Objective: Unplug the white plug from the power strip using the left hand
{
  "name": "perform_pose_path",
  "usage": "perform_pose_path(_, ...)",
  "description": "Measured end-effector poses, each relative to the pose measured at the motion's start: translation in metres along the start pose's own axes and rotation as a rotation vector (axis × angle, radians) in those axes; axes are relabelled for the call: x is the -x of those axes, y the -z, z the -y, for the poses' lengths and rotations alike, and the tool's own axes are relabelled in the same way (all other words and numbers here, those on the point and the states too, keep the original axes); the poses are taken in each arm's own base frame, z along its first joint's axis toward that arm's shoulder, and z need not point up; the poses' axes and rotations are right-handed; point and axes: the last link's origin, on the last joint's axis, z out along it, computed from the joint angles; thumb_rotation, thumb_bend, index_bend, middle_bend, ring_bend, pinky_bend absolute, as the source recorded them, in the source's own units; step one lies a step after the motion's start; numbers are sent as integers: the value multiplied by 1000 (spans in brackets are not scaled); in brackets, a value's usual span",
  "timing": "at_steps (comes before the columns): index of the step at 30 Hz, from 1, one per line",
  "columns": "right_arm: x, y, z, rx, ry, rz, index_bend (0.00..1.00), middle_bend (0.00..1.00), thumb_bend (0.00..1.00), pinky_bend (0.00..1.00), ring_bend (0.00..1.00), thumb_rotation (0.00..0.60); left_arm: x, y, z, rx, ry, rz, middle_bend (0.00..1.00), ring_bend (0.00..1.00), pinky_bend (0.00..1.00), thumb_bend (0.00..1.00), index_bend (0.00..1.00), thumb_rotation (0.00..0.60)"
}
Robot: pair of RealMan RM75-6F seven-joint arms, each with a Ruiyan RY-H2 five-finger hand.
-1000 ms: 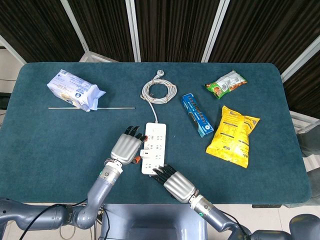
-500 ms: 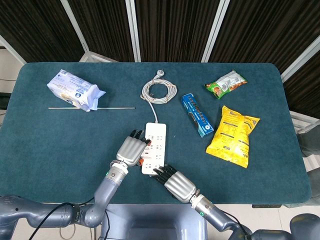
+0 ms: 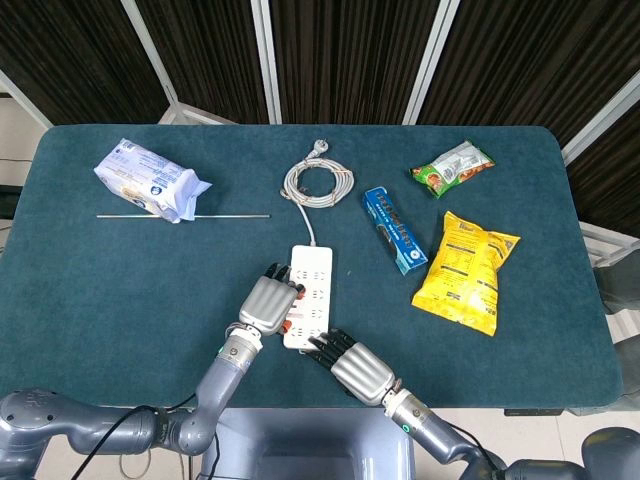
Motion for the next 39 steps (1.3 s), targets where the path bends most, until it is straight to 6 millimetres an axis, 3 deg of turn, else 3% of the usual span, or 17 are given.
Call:
perform_pose_path(13,0,1,-2,6,0,2,125,120,888,127,116,600,6,-3,-4,13,-6,0,494,142,135,240,460,600)
perform_pose_path(23,2,1,-4,11,-1,10,125,120,888,128,116,600,11,-4,-7,21,-10,-7,611,193,158,359,579,600)
perform_pose_path(39,4,2,-7,16,-2,17,125,120,889,128,116,600,13,-7,-12,34,-13,-47,639,215,170,364,609,600)
